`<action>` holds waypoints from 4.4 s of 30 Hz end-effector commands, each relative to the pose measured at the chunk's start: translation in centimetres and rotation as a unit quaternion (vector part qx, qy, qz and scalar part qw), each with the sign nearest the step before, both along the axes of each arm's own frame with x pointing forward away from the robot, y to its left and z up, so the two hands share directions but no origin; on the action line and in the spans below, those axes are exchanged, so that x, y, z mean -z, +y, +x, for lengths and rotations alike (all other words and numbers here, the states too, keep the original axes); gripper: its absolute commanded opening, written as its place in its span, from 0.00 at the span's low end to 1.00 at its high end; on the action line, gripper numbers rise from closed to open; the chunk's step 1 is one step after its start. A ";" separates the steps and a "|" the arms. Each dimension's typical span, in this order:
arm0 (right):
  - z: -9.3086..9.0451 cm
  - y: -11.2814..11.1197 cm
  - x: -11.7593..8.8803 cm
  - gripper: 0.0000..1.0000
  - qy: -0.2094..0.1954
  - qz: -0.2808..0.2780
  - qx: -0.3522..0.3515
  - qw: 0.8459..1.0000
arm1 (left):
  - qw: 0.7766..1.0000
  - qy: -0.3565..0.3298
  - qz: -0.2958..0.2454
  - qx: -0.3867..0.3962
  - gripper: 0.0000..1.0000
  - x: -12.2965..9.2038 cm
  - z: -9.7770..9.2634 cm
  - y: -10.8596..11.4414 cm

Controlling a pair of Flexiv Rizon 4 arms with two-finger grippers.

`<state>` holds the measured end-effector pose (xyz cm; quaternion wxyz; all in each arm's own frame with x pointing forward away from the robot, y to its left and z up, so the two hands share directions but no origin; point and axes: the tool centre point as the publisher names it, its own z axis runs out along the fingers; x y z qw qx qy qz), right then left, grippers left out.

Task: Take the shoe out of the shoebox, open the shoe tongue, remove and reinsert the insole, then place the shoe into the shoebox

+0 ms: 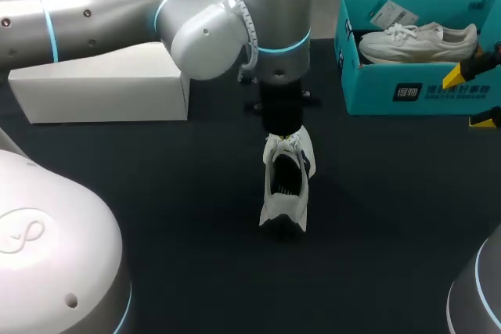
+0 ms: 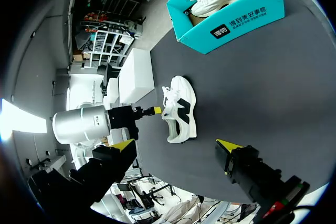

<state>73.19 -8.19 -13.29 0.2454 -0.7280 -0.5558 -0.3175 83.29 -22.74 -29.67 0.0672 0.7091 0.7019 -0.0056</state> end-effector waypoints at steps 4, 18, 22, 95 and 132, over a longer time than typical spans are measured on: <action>0.0 0.0 0.1 1.00 0.001 0.000 0.001 1.000 | 1.000 0.024 -0.003 0.011 0.00 0.9 -1.1 -0.6; 0.0 0.0 0.1 1.00 0.001 0.000 0.001 1.000 | 0.999 0.044 0.021 -0.016 0.00 1.7 -3.2 -0.1; 0.0 0.0 0.1 1.00 0.001 0.000 0.001 1.000 | 0.995 0.066 0.046 -0.065 0.00 0.9 -3.5 0.1; 0.0 0.0 0.1 1.00 0.001 0.000 0.001 1.000 | 0.778 0.092 -0.049 -0.619 0.00 -0.8 -12.6 3.2; 0.0 0.0 0.1 1.00 0.001 0.000 0.001 1.000 | 0.748 0.086 -0.049 -0.656 1.00 7.8 -13.5 0.8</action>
